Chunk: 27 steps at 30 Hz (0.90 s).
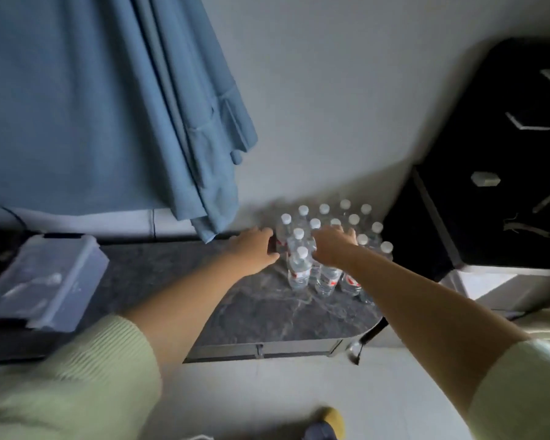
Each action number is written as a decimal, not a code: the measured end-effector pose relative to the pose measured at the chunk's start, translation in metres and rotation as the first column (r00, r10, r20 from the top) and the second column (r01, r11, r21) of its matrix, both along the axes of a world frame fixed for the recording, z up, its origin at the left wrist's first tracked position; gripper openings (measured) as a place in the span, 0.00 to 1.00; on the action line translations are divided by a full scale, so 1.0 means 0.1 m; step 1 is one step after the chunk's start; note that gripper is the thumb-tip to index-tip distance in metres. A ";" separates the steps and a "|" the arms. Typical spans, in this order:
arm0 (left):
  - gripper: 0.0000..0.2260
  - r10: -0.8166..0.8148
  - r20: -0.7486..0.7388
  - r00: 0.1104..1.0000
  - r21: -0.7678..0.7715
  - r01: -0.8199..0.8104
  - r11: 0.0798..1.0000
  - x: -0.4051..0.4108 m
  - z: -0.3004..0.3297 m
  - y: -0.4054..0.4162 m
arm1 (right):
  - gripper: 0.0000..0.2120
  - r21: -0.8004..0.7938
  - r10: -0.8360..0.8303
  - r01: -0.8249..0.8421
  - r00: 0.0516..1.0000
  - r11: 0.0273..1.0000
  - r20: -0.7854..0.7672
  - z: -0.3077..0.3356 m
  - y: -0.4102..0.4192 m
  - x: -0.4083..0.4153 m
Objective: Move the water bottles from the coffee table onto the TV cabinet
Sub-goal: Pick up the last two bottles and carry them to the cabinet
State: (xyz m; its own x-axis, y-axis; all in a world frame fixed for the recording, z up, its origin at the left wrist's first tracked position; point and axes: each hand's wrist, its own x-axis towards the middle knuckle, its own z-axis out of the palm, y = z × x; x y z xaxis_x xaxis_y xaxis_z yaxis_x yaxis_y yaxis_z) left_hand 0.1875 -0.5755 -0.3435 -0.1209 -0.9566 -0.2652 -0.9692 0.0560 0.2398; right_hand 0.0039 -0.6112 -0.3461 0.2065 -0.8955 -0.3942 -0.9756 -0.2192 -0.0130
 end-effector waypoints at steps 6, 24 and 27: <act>0.24 0.263 -0.032 0.964 0.002 -0.263 0.965 1.29 0.05 0.71 | 0.20 -0.043 0.248 -0.248 0.969 0.968 0.007 0.04 0.32 1.30; 0.23 0.959 0.019 0.282 -0.029 -0.959 0.282 2.77 0.27 3.67 | 0.22 -0.020 0.934 -0.934 0.356 0.357 0.024 0.17 1.96 4.08; 0.25 0.992 0.017 0.124 0.004 -0.992 0.124 2.62 0.29 4.22 | 0.23 -0.009 0.978 -0.979 0.203 0.203 0.058 0.16 2.48 4.29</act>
State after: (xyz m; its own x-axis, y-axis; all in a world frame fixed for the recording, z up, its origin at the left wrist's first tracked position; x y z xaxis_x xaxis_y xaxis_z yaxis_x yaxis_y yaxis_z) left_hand 0.4492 -0.1536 -0.3147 0.9339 -0.2339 -0.2706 -0.1752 -0.9587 0.2240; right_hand 0.4327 -0.3628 -0.3299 0.9267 0.0415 -0.3736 0.0173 -0.9975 -0.0679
